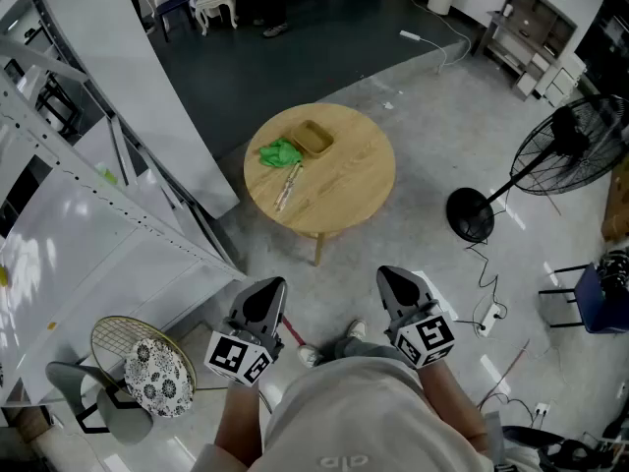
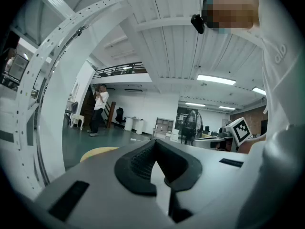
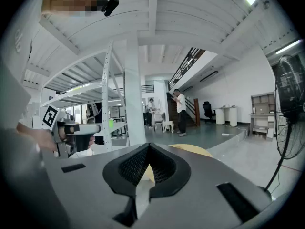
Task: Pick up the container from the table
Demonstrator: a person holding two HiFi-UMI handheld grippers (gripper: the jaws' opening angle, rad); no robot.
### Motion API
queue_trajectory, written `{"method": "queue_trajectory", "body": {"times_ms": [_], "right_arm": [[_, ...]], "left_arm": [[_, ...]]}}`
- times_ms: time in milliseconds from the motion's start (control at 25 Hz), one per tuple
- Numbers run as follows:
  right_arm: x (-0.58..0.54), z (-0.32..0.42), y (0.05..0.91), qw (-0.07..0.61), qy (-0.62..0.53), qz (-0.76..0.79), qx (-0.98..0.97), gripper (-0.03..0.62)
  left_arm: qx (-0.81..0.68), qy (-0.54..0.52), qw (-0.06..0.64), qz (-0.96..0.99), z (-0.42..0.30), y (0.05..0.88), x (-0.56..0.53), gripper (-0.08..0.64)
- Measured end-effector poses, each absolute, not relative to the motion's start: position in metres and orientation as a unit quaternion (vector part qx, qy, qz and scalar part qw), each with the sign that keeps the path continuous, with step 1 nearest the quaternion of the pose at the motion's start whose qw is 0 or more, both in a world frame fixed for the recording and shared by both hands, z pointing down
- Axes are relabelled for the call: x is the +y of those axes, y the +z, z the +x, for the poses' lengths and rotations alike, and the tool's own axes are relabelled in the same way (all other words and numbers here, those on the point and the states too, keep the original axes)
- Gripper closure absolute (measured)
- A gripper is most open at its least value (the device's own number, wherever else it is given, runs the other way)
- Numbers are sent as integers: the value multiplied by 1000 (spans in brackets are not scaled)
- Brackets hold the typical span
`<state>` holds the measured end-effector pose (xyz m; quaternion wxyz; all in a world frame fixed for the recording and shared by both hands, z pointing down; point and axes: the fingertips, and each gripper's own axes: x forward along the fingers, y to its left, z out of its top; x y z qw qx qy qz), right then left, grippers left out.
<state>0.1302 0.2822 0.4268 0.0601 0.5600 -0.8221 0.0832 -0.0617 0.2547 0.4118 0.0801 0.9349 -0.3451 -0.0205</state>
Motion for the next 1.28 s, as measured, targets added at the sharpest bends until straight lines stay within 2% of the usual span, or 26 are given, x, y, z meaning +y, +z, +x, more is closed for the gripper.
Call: {"method": "queue_trajectory", "body": {"times_ms": [400,760,960,1280], "right_arm": [[265,210,424,22,97,565,-819,568],[236,250,435,3,108,545,-831,566],[209,252,449,0,124,547,-828,566],[118,213,450,22,124,556,-821,566]], "left_arm": [[-326,23,58,943,28,410,237,545],[-326,55,57,942,85,419,215,545],[-325,68,65,941,85,430,190,545],[-316,66,74,944,44,436,93,545]]}}
